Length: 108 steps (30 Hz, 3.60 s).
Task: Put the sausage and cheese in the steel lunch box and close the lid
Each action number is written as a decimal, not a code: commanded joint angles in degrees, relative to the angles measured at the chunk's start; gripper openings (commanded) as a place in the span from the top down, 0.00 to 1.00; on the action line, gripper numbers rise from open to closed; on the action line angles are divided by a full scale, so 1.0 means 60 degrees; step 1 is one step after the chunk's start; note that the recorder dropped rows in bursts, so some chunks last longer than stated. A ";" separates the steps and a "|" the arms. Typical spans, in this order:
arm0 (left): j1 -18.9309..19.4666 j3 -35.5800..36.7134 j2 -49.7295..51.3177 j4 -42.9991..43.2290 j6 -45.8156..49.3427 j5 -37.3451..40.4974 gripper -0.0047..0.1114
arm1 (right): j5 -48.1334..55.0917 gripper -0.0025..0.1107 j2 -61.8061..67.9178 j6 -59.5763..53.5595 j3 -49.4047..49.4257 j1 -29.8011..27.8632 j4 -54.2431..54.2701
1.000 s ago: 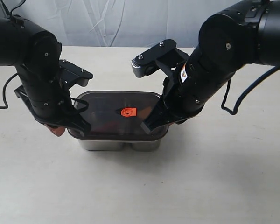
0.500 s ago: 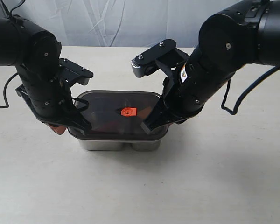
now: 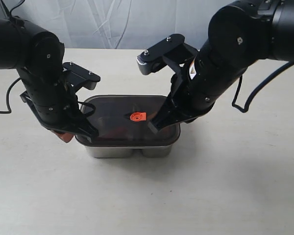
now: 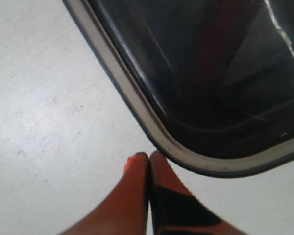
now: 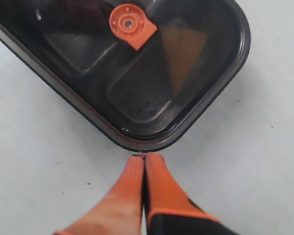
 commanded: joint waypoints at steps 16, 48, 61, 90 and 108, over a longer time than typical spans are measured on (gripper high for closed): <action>-0.0002 -0.0616 -0.0937 -0.0682 0.0738 -0.0730 0.96 | -0.0363 0.99 0.0247 0.0371 -0.0268 -0.0059 -0.0747; -0.0002 -0.0796 0.0949 -0.0883 0.1140 -0.0678 0.96 | -0.1453 0.99 0.2660 -0.1891 -0.0268 -0.1014 0.2110; -0.0002 -0.0796 0.1008 -0.0923 0.1045 0.0127 0.96 | -0.1195 0.99 0.3015 -0.1891 -0.0268 -0.1014 0.2209; -0.0002 -0.0796 -0.0528 -0.0217 0.0029 -0.1687 0.96 | -0.1782 0.99 0.1107 -0.0661 -0.0268 -0.1016 0.0988; -0.0399 0.2321 -0.7329 -0.1501 0.0044 -0.3928 0.96 | -0.2381 0.99 -0.5893 0.0202 0.3402 -0.1146 0.1664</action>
